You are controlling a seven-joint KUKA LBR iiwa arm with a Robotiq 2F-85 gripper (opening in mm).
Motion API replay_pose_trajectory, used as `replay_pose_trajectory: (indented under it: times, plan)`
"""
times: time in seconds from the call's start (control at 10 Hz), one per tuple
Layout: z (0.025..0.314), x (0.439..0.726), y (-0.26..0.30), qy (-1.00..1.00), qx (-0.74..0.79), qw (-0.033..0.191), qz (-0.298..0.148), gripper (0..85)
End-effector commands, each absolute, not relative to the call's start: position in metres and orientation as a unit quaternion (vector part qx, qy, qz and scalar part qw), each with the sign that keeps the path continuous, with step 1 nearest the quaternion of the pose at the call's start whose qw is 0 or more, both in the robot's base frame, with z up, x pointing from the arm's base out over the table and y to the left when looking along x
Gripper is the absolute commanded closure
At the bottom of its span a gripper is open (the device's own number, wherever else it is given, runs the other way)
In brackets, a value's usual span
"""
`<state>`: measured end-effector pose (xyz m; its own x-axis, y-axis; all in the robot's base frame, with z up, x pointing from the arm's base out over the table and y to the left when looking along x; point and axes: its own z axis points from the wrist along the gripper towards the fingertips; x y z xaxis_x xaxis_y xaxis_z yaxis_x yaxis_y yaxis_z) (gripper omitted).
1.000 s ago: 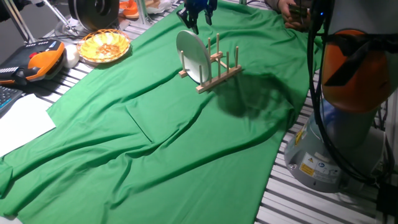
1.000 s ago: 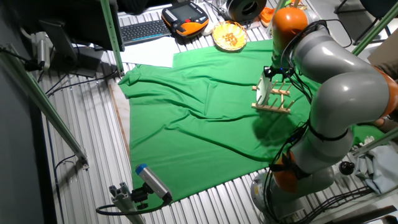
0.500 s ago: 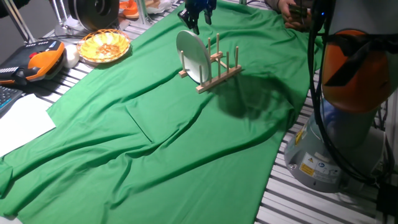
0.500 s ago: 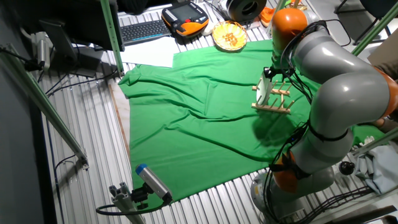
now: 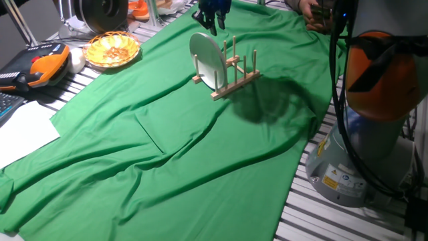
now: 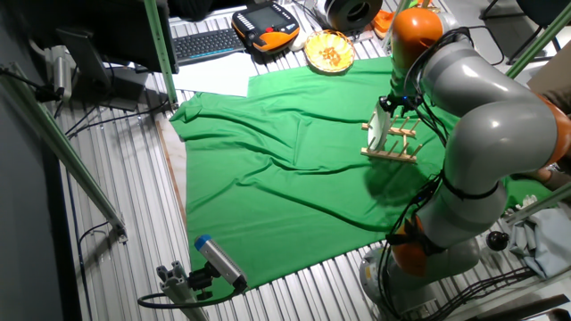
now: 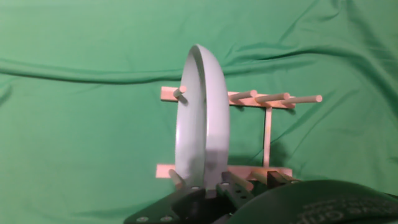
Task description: Put the dish on the dish rack
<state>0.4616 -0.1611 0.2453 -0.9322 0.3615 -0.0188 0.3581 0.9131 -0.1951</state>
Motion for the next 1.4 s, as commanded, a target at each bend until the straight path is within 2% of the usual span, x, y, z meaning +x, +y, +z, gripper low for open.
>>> replay_pose_trajectory:
  times: [0.0, 0.3, 0.5, 0.9, 1.2, 1.3]
  plan:
    - [0.247, 0.462, -0.154, -0.979, -0.183, 0.009, 0.093, 51.0]
    - [0.266, 0.466, -0.098, -0.976, -0.198, 0.014, 0.09, 51.0]
    - [0.268, 0.466, -0.066, -0.974, -0.205, 0.005, 0.092, 51.0]
    - [0.233, 0.47, -0.028, -0.977, -0.203, -0.001, 0.062, 51.0]
    - [0.221, 0.475, -0.023, -0.982, -0.188, 0.003, 0.036, 51.0]
    - [0.217, 0.479, -0.023, -0.984, -0.175, 0.001, 0.039, 51.0]
